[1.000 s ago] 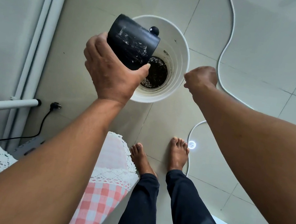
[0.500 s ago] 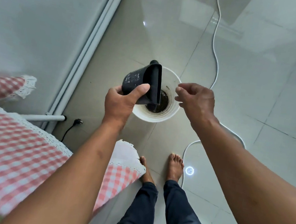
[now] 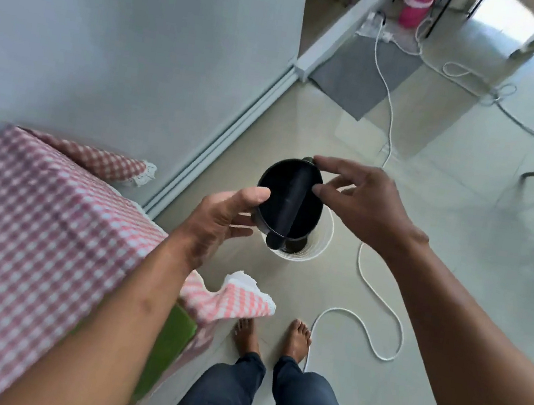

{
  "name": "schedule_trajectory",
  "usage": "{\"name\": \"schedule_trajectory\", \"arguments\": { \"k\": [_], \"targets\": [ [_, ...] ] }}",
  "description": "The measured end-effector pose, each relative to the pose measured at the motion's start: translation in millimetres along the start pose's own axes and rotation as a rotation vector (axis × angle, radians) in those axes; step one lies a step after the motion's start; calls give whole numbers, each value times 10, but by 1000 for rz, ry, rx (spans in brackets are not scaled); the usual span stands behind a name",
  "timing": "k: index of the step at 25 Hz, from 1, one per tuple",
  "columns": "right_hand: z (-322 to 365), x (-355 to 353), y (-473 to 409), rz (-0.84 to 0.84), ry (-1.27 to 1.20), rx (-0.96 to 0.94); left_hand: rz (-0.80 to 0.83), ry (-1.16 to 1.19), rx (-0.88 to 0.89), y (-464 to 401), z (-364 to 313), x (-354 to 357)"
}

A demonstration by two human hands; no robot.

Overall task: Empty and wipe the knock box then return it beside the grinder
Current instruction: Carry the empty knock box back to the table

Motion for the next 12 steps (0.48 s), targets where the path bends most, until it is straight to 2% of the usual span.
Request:
{"name": "schedule_trajectory", "arguments": {
  "k": [3, 6, 8, 12],
  "targets": [
    [723, 76, 200, 86, 75, -195, 21, 11, 26, 447, -256, -419],
    [1269, 263, 342, 195, 166, -315, -44, 51, 52, 808, -349, -856],
    [1469, 440, 415, 242, 171, -345, -112, 100, 63, 1005, -355, -1107],
    [1703, 889, 472, 358, 4, -285, -310, 260, 110, 1421, -352, -1493]
  ]
}}
Point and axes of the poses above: each hand's wrist, its own y-axis away from the middle knuckle, its own x-axis out of the palm, z = x × y, the point moved 6 cm from there along -y, towards the middle knuckle, and after that the axes turned 11 degrees about -z, right-handed, at the moved point
